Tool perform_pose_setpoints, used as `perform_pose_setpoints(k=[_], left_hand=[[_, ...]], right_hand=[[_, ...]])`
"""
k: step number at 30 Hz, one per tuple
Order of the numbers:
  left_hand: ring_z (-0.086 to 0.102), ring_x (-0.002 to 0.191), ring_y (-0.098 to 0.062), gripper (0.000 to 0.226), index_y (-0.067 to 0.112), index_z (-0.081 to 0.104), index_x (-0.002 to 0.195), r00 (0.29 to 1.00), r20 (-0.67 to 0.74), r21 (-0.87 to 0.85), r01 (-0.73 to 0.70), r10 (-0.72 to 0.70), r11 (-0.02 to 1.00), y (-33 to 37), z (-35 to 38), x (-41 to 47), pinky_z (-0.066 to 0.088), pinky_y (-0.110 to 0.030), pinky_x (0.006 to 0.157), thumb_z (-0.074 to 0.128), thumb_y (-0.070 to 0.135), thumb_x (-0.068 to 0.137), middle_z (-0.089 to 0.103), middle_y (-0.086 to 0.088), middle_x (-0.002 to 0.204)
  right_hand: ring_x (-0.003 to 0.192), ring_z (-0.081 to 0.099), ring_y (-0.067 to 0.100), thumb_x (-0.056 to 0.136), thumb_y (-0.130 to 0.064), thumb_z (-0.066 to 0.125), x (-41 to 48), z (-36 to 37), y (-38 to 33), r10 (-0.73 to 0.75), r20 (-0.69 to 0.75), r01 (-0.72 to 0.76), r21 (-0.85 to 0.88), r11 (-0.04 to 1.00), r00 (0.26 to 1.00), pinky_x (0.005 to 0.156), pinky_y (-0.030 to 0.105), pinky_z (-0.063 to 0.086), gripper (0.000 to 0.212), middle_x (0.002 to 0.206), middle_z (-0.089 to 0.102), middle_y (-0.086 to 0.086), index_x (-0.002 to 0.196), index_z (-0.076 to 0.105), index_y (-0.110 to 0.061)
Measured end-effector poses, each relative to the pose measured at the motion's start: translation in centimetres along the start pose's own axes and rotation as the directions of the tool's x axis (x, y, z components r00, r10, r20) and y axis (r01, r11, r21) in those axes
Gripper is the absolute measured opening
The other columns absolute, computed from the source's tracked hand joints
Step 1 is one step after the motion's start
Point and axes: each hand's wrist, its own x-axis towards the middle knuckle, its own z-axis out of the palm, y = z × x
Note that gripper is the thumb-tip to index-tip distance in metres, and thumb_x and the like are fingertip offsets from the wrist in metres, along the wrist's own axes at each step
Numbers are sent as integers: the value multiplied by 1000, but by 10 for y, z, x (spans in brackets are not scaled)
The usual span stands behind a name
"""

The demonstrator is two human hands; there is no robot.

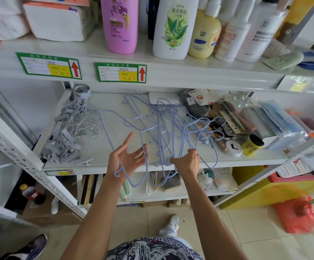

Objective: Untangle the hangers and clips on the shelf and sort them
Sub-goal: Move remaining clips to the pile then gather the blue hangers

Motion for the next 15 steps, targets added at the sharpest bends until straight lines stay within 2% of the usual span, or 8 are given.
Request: perform_pose_setpoints(k=[3, 7, 11, 13, 15], left_hand=[[52, 119, -40, 43, 37, 53, 139, 999, 36, -7, -15, 15, 1000, 3, -1, 1, 37, -48, 108, 44, 24, 99, 43, -29, 136], [50, 121, -40, 43, 36, 52, 140, 998, 61, -28, -24, 26, 999, 6, -2, 5, 39, -49, 105, 41, 24, 100, 42, -29, 139], [51, 121, -39, 41, 35, 55, 138, 997, 54, -46, -50, 53, 998, 7, 0, 6, 44, -48, 102, 42, 24, 100, 43, -27, 138], [51, 121, -39, 41, 34, 56, 138, 998, 40, -53, -52, 54, 997, 7, -1, 7, 45, -48, 101, 43, 23, 100, 42, -27, 138], [50, 123, -39, 42, 33, 57, 137, 999, 28, -57, -44, 46, 997, 6, -3, 7, 45, -48, 101, 43, 23, 99, 40, -27, 140]], right_hand=[[118, 56, 30, 53, -40, 91, 1, -6, -1, 13, 6, -13, 17, 1000, 1000, 103, 56, 42, 100, 131, 53, 10, 134, 44, -7], [113, 54, 29, 56, -29, 91, 2, -19, 7, -1, -17, 1, 0, 1000, 1000, 94, 40, 48, 93, 128, 51, 13, 132, 43, -3], [108, 55, 29, 59, -22, 91, -2, -26, 11, -20, -39, 19, -10, 1000, 999, 82, 30, 41, 89, 128, 50, 14, 131, 43, -4], [99, 52, 25, 61, -20, 90, -3, -28, 10, -38, -48, 36, -36, 999, 998, 78, 27, 36, 87, 129, 49, 14, 131, 41, -4], [93, 47, 22, 62, -21, 89, -3, -31, 10, -54, -52, 51, -63, 997, 997, 78, 27, 38, 86, 128, 49, 13, 131, 41, -4]])
